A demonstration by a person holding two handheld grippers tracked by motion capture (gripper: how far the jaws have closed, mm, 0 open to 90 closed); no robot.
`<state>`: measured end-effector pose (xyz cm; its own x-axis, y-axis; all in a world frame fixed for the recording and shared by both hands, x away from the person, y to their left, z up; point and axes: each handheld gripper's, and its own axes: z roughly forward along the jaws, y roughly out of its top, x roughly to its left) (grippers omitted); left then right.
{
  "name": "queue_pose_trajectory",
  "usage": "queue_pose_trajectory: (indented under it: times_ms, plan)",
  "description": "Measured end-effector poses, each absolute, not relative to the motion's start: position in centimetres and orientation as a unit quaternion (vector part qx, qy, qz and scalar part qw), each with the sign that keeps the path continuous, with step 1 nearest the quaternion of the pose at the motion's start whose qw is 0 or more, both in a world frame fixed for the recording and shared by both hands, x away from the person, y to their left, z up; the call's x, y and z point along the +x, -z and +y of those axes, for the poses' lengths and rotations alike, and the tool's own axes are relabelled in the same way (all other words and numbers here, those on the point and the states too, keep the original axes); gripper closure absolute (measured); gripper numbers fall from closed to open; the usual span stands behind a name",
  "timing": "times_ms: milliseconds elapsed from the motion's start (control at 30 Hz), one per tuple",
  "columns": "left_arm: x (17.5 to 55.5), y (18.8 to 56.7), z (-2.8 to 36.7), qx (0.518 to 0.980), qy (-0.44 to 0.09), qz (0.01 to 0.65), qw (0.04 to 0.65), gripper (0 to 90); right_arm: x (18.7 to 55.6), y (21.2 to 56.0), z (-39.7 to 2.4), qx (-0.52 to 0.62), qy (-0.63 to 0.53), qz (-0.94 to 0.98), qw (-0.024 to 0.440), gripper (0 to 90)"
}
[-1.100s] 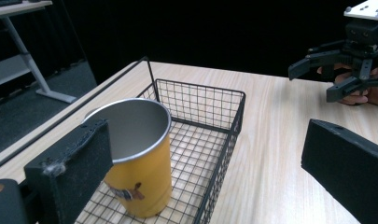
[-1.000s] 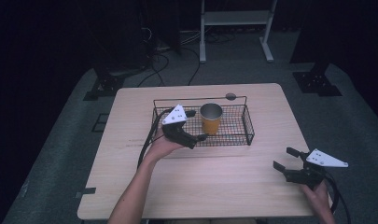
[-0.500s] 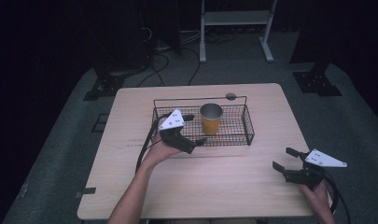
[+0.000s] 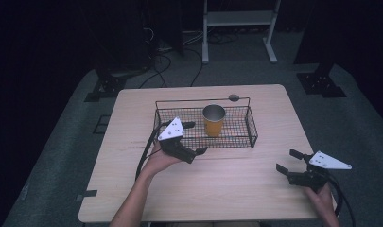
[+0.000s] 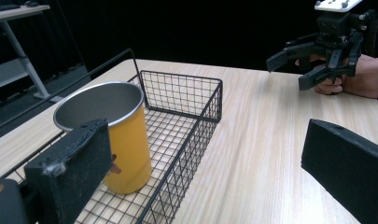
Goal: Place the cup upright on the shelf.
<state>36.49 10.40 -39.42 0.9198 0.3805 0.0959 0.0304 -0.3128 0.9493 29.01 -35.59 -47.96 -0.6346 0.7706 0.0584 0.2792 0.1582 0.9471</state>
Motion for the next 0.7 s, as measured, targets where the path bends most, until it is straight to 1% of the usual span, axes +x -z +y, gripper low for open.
queue_pose_trajectory:
  times_ms: [300, 400, 700]
  plan:
    - [35.5, 40.3, 11.5, 0.793, -0.158, 0.141, 0.571, 1.3, 29.0, 48.0, -35.6, 0.362, -0.538, 0.726, 0.229, 13.2]
    - [35.1, 40.9, 12.0, 0.794, -0.167, 0.148, 0.566, 1.3, 29.0, 48.0, -35.6, 0.362, -0.539, 0.726, 0.228, 13.2]
    - [33.9, 42.0, 13.1, 0.785, -0.165, 0.163, 0.574, 1.3, 29.0, 48.0, -35.6, 0.362, -0.538, 0.727, 0.228, 13.2]
